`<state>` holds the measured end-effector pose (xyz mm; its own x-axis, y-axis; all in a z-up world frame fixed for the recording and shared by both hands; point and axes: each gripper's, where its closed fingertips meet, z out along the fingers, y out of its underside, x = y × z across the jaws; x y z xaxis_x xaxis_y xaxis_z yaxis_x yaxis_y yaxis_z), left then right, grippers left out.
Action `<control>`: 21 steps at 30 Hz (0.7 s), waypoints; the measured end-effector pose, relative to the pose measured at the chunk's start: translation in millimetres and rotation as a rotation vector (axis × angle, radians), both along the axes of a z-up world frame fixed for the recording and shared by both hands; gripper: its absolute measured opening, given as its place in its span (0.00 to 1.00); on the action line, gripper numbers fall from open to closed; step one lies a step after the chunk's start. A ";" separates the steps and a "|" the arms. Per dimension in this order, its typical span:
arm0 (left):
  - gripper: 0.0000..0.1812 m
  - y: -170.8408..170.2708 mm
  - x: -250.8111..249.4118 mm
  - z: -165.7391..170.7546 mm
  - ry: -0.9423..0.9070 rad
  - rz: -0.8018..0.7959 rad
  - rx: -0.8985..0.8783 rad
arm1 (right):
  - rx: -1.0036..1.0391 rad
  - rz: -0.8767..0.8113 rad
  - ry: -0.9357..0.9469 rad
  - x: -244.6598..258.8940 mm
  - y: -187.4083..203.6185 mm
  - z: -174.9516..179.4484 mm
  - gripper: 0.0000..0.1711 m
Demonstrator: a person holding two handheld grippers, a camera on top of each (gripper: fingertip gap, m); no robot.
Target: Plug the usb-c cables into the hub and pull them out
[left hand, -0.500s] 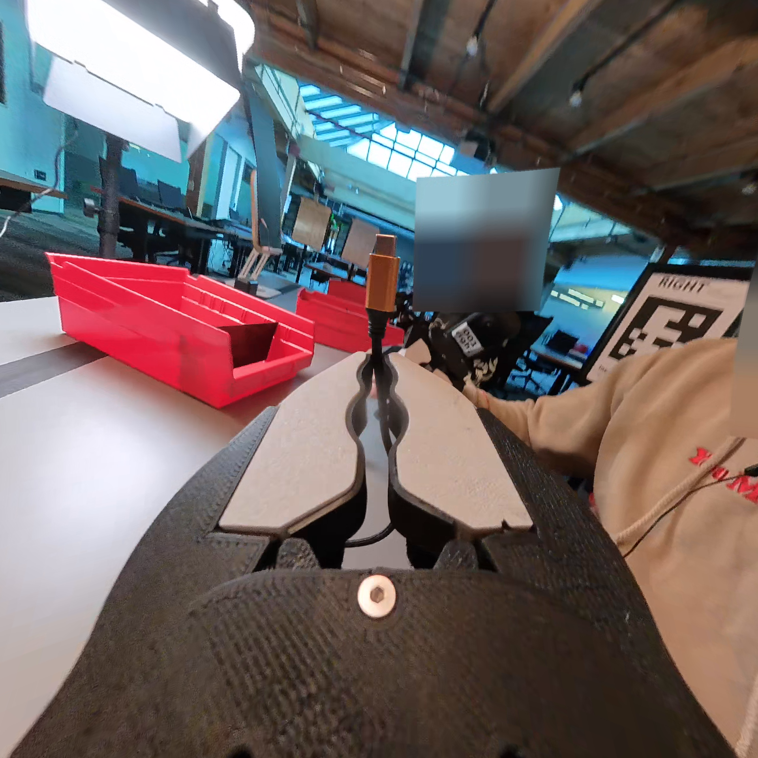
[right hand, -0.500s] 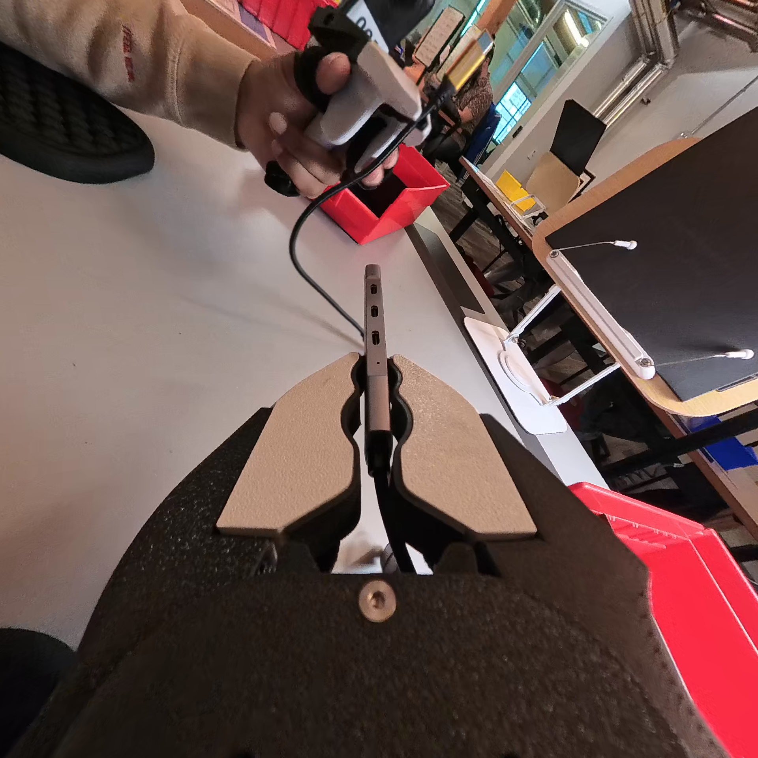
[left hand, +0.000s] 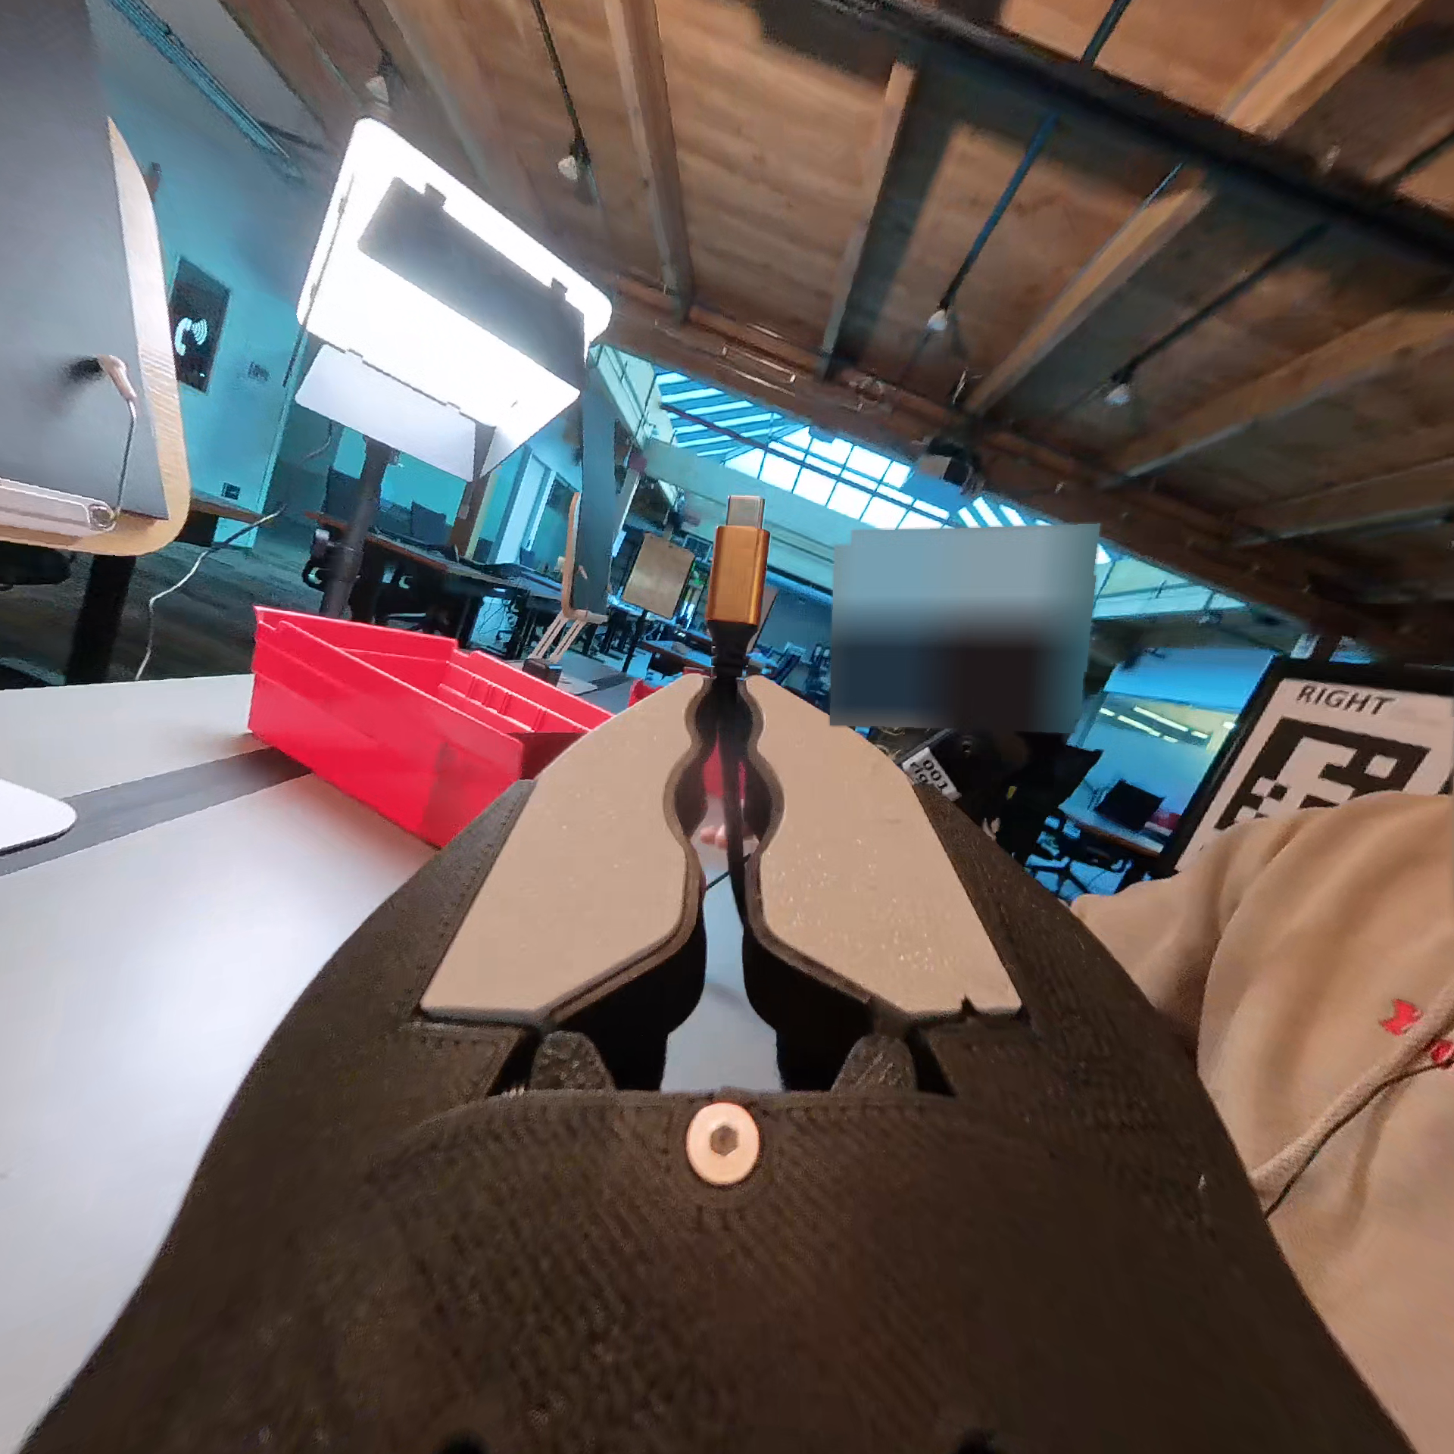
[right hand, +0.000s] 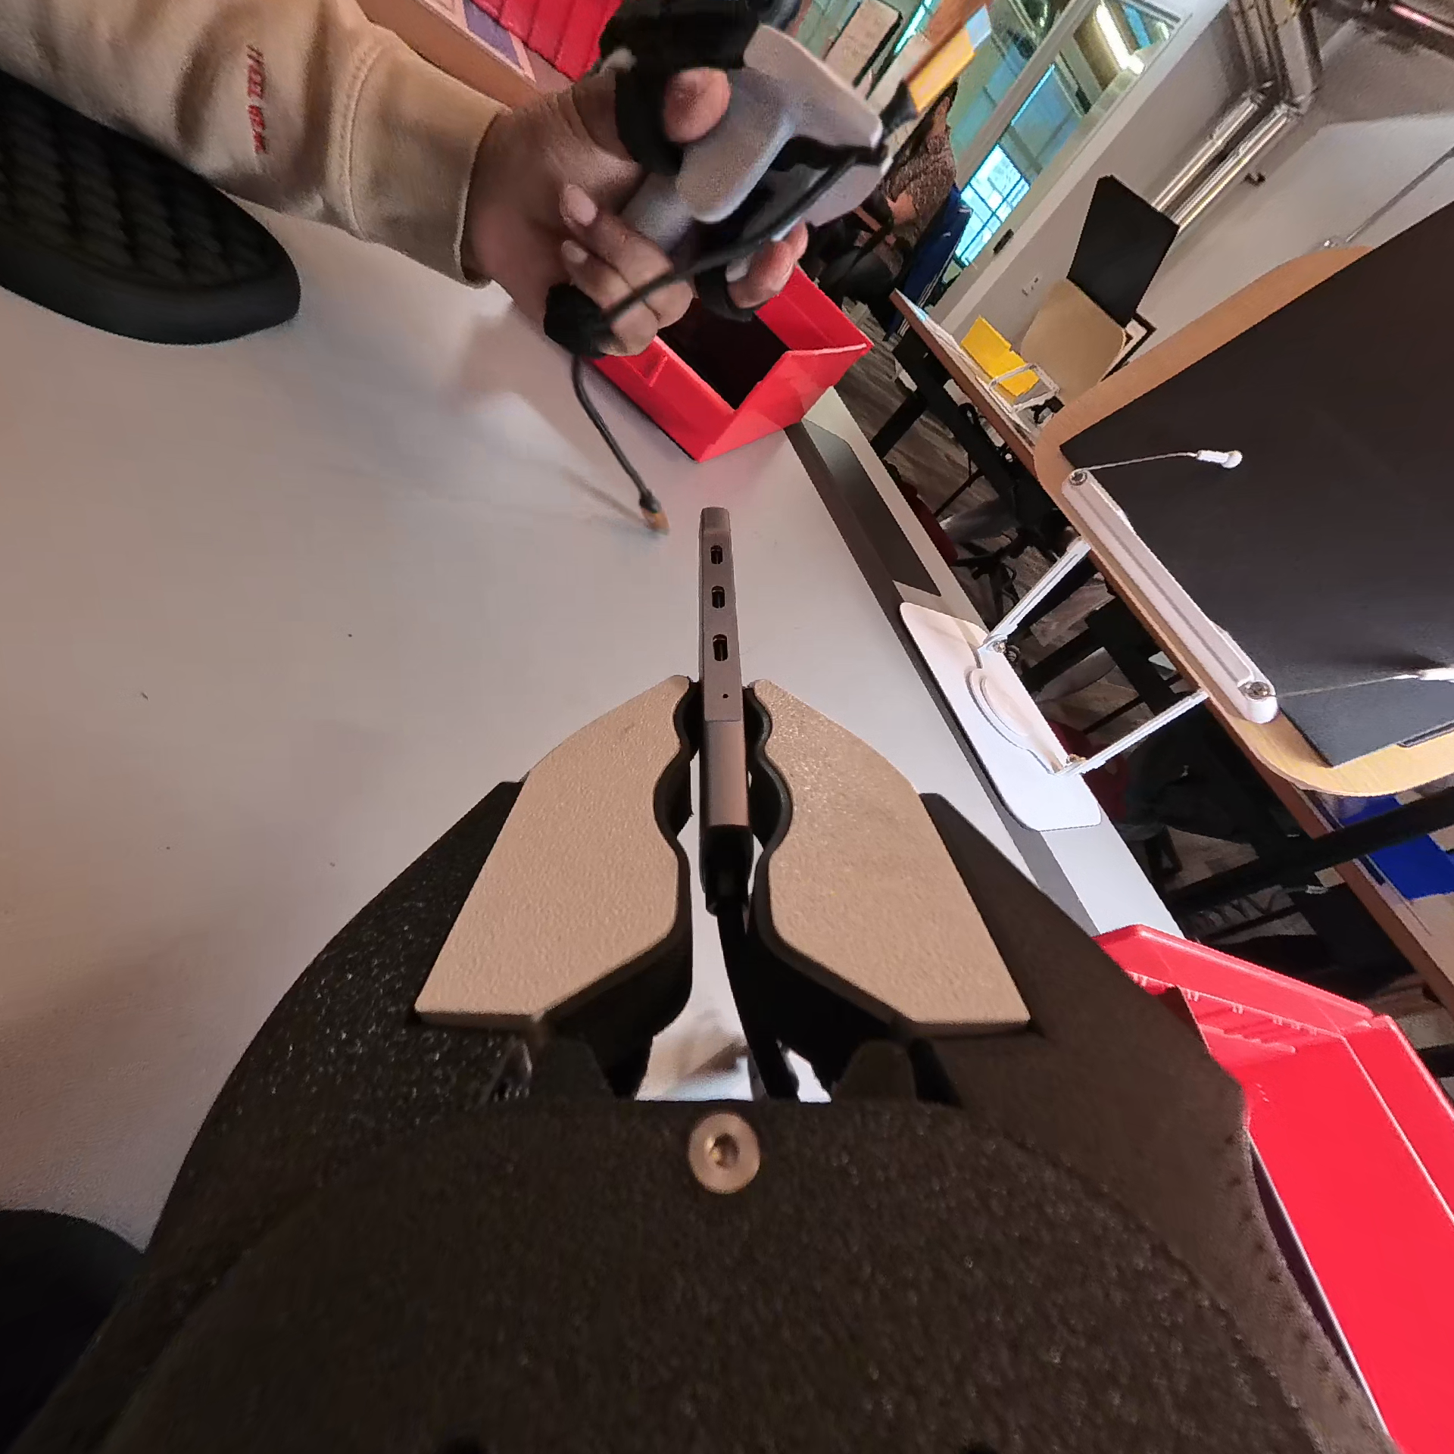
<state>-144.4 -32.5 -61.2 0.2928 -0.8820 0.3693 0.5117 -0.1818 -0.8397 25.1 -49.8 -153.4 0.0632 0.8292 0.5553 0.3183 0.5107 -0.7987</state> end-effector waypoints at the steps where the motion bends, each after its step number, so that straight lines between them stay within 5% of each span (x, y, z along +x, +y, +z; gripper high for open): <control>1: 0.02 -0.4 1.4 -0.4 0.013 0.004 0.003 | 0.001 0.000 -0.001 -0.2 -0.1 -0.1 0.05; 7: 0.02 4.8 4.4 -7.7 0.122 0.042 -0.019 | 0.004 -0.003 0.005 -0.1 -0.1 1.2 0.05; 15: 0.02 -18.9 39.3 -81.9 1.034 0.016 0.051 | 0.136 -0.008 0.036 -3.8 -4.3 12.8 0.06; 21: 0.02 -47.2 56.6 -117.3 1.342 -0.174 -0.020 | 0.370 -0.001 -0.079 -11.7 -11.9 1.7 0.06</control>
